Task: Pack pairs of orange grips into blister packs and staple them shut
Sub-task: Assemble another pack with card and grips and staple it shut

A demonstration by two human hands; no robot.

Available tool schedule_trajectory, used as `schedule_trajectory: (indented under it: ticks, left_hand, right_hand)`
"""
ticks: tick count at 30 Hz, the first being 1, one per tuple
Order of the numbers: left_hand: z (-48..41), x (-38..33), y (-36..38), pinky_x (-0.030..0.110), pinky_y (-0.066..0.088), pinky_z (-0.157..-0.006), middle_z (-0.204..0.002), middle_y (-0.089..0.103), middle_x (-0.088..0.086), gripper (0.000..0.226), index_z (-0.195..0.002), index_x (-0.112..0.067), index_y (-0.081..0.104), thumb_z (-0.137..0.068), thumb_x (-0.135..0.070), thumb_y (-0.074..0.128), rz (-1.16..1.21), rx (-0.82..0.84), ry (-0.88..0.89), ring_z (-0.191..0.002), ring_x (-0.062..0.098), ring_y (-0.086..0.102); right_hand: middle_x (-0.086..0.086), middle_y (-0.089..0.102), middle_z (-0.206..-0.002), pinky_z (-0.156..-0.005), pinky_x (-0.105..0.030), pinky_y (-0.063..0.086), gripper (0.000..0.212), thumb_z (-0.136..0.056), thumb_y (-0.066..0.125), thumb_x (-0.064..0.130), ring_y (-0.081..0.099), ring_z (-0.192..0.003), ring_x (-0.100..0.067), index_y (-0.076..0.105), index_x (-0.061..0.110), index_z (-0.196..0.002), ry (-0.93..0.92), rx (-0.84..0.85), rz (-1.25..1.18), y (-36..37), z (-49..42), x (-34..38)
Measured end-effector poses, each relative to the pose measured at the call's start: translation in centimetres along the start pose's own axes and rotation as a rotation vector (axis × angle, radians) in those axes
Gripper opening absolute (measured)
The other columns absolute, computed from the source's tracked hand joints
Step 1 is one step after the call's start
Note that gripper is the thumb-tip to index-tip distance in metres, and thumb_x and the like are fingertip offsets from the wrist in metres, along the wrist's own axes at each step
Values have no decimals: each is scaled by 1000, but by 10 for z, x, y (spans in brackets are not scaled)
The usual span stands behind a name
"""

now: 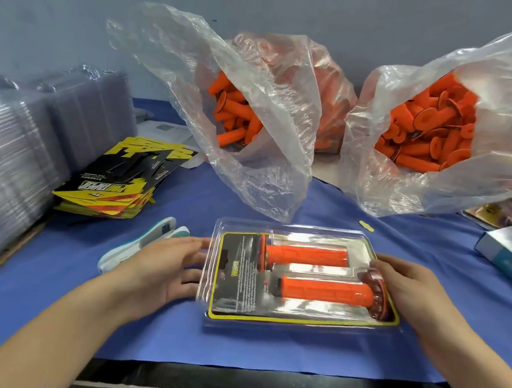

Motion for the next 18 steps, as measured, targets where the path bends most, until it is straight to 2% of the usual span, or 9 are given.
schedule_trajectory:
  ticks: [2, 5, 7, 8, 10, 12, 14, 18]
  left_hand:
    - [-1, 2, 1, 31, 61, -65, -105, 74, 15, 27, -113, -6, 70, -101, -9, 45, 7, 44, -15, -86, 23, 74]
    - [-3, 5, 4, 28, 59, -77, -112, 73, 13, 23, -115, -4, 69, -96, -11, 59, -90, 119, 26, -103, 24, 71]
    - [-5, 5, 4, 30, 59, -83, -110, 74, 12, 21, -110, -5, 72, -92, -15, 65, -151, 116, 52, -105, 24, 70]
    - [-6, 5, 4, 30, 60, -80, -104, 75, 11, 18, -104, -7, 75, -90, -16, 69, -196, 83, 61, -99, 23, 72]
    - [-8, 4, 1, 25, 59, -66, -89, 77, 8, 13, -92, -9, 77, -88, -20, 73, -344, -36, 88, -78, 16, 74]
    - [-10, 1, -2, 24, 54, -61, -79, 76, 6, 15, -89, -9, 75, -91, -23, 71, -474, -153, 112, -63, 11, 68]
    - [-10, -1, -2, 25, 51, -61, -73, 75, 3, 14, -89, -10, 74, -91, -23, 70, -513, -190, 122, -56, 8, 64]
    - [-9, -2, 0, 24, 46, -56, -55, 65, -7, 12, -81, -12, 70, -92, -18, 69, -532, -181, 122, -47, 3, 58]
  right_hand:
    - [-7, 77, -85, -72, -38, 54, 17, -96, 60, 14, 70, -69, -17, 77, 15, -93, -3, -12, -13, -2, 0, 0]
    - [0, 76, -78, -58, -25, 53, 19, -95, 60, 14, 67, -61, -8, 77, 18, -87, -23, -19, -35, -2, 2, 2]
    - [4, 75, -72, -49, -18, 51, 19, -95, 59, 14, 67, -57, -6, 75, 19, -86, -29, -12, -72, -2, 4, 3]
    - [5, 75, -71, -46, -17, 50, 18, -95, 60, 13, 67, -56, -6, 75, 19, -87, -29, -8, -91, -1, 4, 3]
    - [5, 75, -69, -44, -16, 49, 19, -96, 60, 13, 67, -55, -7, 76, 18, -88, -31, -8, -108, 0, 6, 3]
    - [5, 76, -73, -46, -18, 51, 29, -96, 58, 14, 69, -58, -9, 79, 27, -81, -56, -1, -101, 2, 8, 5]
    - [3, 76, -76, -49, -21, 54, 38, -97, 57, 15, 70, -62, -11, 78, 40, -78, -85, 15, -95, 4, 11, 9]
    - [0, 77, -82, -51, -23, 56, 38, -98, 55, 14, 71, -65, -14, 78, 41, -82, -113, 32, -107, 5, 13, 11]
Point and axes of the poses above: each hand's wrist, its own z-axis away from the middle knuckle, its own y-axis out of the palm, x = y × z, the point moved 7 cm from there along -z, towards the middle knuckle
